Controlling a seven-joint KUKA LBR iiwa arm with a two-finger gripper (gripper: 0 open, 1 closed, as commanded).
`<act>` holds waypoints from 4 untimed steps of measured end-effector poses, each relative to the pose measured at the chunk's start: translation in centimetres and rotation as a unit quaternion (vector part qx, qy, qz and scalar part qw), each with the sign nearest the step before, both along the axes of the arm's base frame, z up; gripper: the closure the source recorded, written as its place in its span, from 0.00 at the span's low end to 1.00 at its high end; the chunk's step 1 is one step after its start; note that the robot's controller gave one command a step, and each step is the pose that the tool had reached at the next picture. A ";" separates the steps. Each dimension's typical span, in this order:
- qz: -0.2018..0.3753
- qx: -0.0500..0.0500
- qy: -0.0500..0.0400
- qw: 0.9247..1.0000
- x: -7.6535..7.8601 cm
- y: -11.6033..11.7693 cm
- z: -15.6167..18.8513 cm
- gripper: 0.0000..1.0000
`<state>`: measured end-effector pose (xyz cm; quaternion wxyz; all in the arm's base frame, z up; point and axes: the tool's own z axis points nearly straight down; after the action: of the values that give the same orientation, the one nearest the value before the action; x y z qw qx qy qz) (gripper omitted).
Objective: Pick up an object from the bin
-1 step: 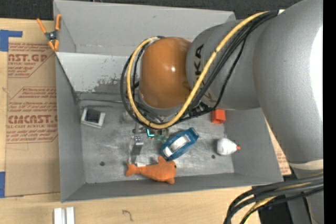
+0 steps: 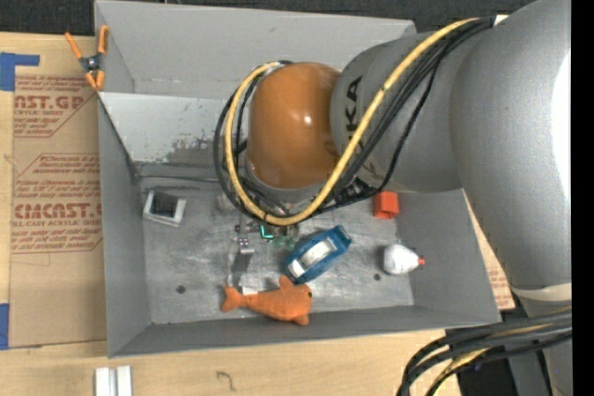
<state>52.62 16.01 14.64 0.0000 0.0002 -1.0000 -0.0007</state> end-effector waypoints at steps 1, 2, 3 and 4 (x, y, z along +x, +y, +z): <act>0.137 0.000 0.000 0.991 -2.8 -3.1 -7.0 1.00; 0.136 0.001 -0.008 0.991 -2.3 -3.0 -6.7 0.00; 0.137 0.000 0.000 0.991 -2.7 -3.0 -7.0 1.00; 0.136 0.001 -0.006 0.991 -2.4 -3.0 -6.8 0.00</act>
Offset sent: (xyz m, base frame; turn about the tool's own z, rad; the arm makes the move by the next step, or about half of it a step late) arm 0.0000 0.0000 0.0000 0.0000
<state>50.18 12.99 7.82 -0.0063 0.1366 -0.9906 -0.0015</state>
